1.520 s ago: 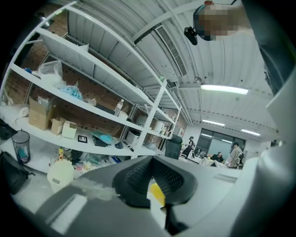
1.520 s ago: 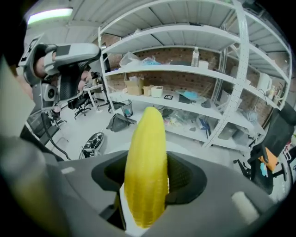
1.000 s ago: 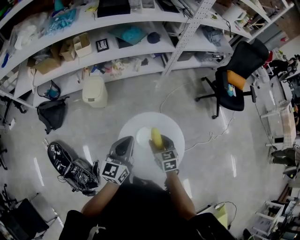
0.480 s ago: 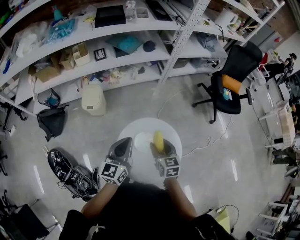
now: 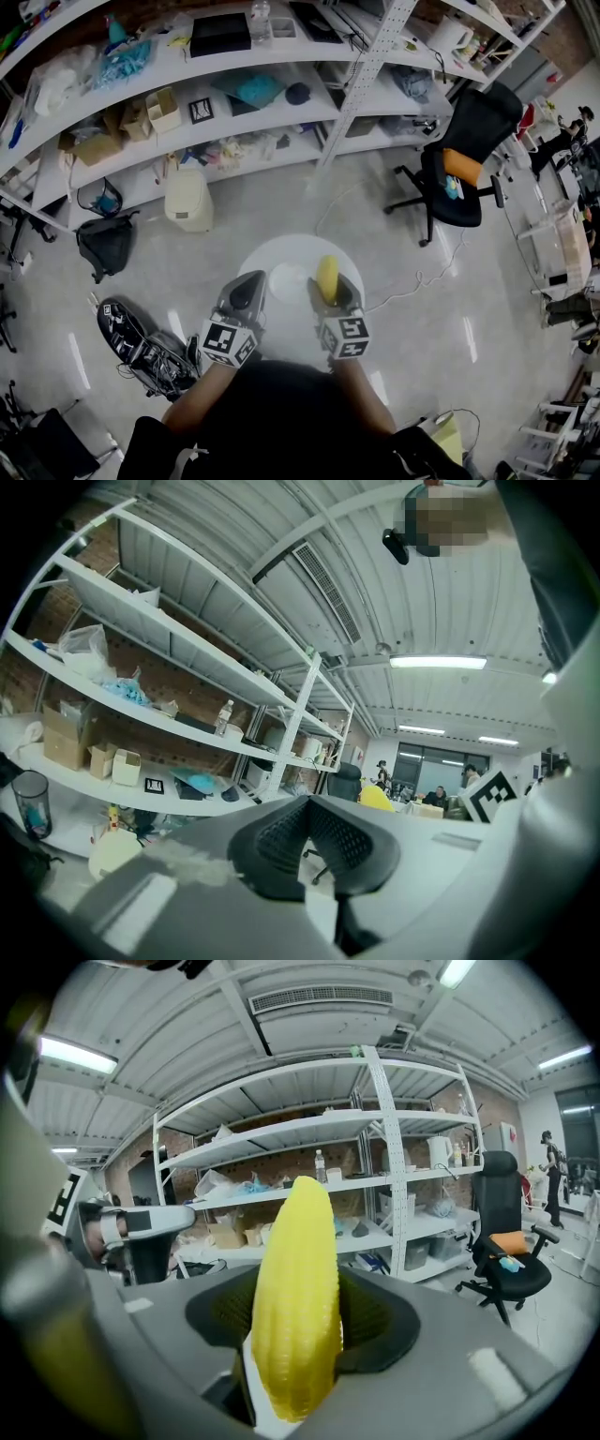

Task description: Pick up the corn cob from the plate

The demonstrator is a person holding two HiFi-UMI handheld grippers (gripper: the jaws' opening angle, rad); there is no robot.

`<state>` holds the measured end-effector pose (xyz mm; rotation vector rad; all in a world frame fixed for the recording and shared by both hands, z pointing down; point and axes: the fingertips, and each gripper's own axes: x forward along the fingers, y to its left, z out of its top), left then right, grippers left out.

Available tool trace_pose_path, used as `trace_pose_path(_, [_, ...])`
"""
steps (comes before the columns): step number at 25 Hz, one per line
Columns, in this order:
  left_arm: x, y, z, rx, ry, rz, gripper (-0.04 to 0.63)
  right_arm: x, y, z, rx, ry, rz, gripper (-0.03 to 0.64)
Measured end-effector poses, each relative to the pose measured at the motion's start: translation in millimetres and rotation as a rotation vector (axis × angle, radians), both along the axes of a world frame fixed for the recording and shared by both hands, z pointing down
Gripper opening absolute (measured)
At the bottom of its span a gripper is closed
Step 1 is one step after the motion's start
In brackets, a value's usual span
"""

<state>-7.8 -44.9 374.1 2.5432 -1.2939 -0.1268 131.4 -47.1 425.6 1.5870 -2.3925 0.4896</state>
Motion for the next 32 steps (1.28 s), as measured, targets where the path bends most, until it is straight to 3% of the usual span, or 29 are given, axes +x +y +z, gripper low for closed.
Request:
trace_pose_path(22, [7,13,-22,0.031,0.021,0.02,0.0,17,18,-83,0.179,-0.078,0.044,0.242])
trace_pose_path(32, [8,10,-21,0.029,0.019,0.014,0.0,24,16,-96,0.21,-0.137,0.056,0.242])
